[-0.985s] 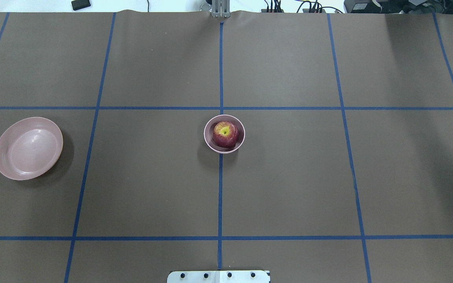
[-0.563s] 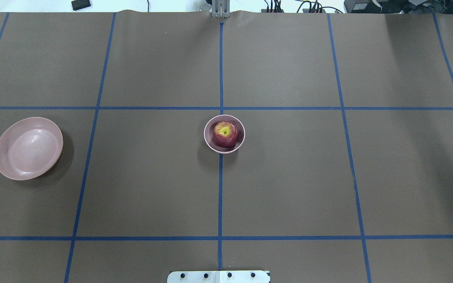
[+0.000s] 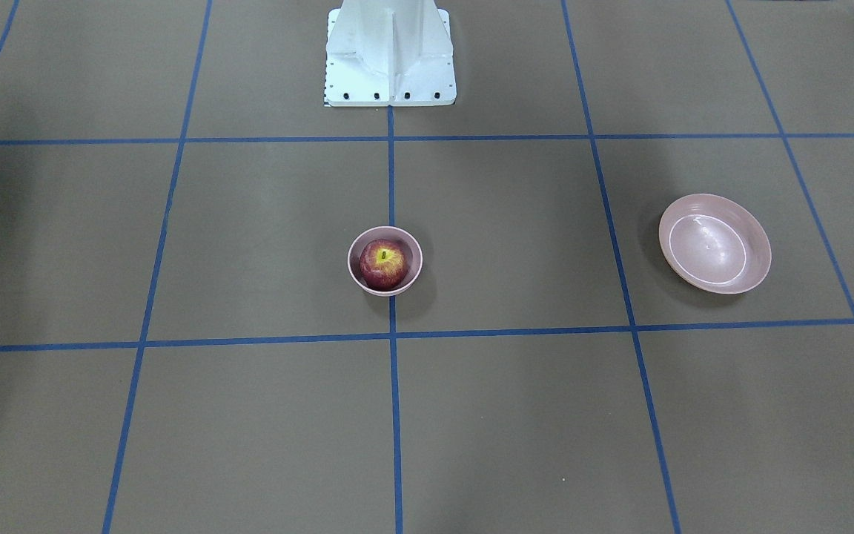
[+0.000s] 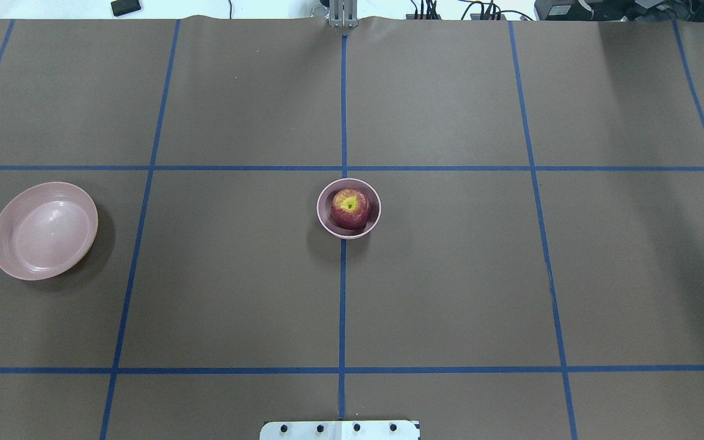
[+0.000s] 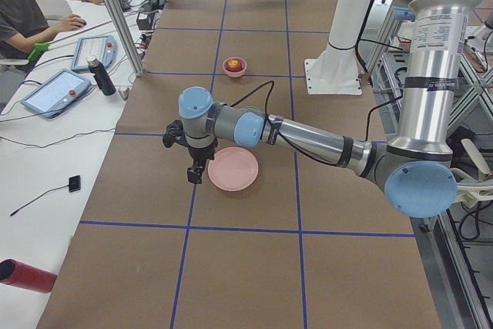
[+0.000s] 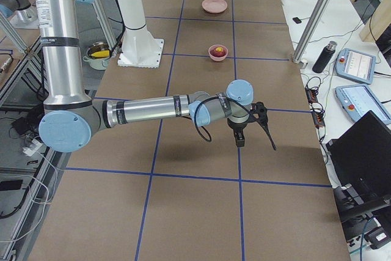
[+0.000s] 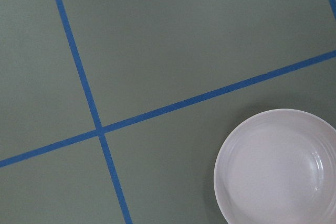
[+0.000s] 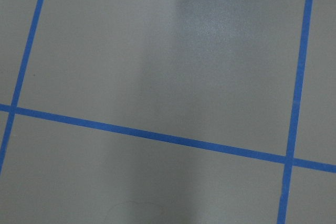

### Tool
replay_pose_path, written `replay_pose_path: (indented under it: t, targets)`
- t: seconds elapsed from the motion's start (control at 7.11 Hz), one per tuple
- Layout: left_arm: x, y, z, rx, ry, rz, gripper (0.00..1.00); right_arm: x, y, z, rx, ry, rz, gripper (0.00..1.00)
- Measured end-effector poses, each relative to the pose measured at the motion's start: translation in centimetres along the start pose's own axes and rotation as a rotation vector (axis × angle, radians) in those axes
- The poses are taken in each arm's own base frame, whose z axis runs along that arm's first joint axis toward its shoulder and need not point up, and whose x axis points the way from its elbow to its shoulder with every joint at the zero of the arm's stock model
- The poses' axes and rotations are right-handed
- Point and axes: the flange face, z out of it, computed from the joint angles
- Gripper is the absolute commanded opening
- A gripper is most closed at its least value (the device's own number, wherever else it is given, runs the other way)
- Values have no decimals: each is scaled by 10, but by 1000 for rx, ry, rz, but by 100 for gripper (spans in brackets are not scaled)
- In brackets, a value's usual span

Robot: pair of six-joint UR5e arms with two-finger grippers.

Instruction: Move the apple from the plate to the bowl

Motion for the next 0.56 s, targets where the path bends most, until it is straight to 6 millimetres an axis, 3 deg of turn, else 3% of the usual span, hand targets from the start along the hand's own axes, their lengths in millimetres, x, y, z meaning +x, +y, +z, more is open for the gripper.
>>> replay_pose_path:
  t: [0.56]
  targets:
    - [8,-3,-6,15,3,-39,98,-7,-10,13,-21,-6,-11,100]
